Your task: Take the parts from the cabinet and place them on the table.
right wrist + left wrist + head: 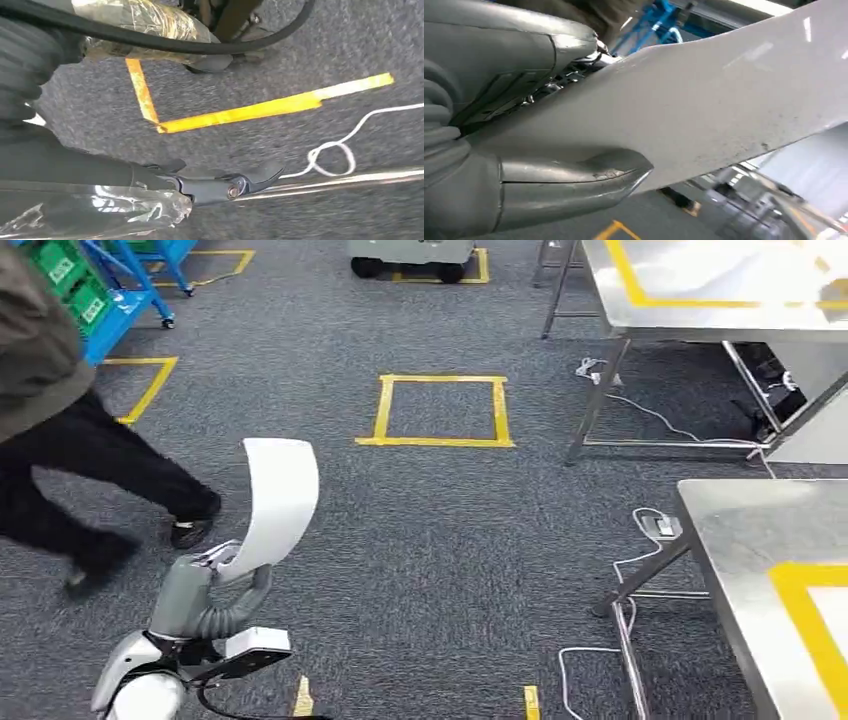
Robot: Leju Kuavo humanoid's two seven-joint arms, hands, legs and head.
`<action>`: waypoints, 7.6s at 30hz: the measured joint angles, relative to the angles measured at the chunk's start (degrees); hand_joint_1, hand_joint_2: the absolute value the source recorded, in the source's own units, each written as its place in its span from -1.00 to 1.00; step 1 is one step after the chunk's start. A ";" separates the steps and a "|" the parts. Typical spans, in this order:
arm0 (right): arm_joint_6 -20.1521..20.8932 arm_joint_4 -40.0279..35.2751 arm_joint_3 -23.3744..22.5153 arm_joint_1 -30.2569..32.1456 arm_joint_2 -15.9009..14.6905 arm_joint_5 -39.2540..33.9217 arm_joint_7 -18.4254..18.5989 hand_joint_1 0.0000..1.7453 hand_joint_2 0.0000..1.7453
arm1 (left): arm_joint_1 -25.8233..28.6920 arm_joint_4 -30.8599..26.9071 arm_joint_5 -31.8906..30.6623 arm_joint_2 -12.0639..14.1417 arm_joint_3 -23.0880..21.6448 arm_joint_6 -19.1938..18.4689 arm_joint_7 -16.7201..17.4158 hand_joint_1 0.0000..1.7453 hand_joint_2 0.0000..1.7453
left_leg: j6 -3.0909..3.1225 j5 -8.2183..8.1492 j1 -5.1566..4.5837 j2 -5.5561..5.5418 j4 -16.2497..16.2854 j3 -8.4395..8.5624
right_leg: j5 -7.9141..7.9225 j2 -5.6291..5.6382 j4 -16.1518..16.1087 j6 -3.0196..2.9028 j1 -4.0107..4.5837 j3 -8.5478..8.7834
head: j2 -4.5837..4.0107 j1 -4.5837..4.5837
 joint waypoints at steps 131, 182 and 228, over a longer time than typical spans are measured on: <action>3.76 0.00 0.96 -0.59 -0.02 1.27 0.59 -1.00 1.00 | -1.16 2.03 3.74 0.42 6.19 2.25 -2.56 1.00 1.00 | -0.72 0.55 -0.10 -5.47 2.51 -3.12 | -0.56 5.27 -4.73 -2.89 1.41 3.55 | 0.00 -1.09; 5.22 0.00 1.99 -0.84 -0.13 2.03 1.46 -1.00 1.00 | -12.49 10.53 -0.52 0.18 4.96 0.59 0.61 1.00 1.00 | 1.02 0.43 0.18 -1.26 1.79 -2.82 | -5.40 1.62 10.41 -0.97 1.35 -5.92 | 0.00 -0.06; 10.19 -0.04 5.75 -1.89 -0.13 5.99 2.95 -1.00 1.00 | -45.56 58.75 -39.63 0.85 -2.93 -0.83 31.54 1.00 1.00 | -0.70 0.88 -0.52 1.62 1.87 -2.83 | 0.88 -1.77 -4.87 -3.09 2.06 2.28 | 0.00 -0.63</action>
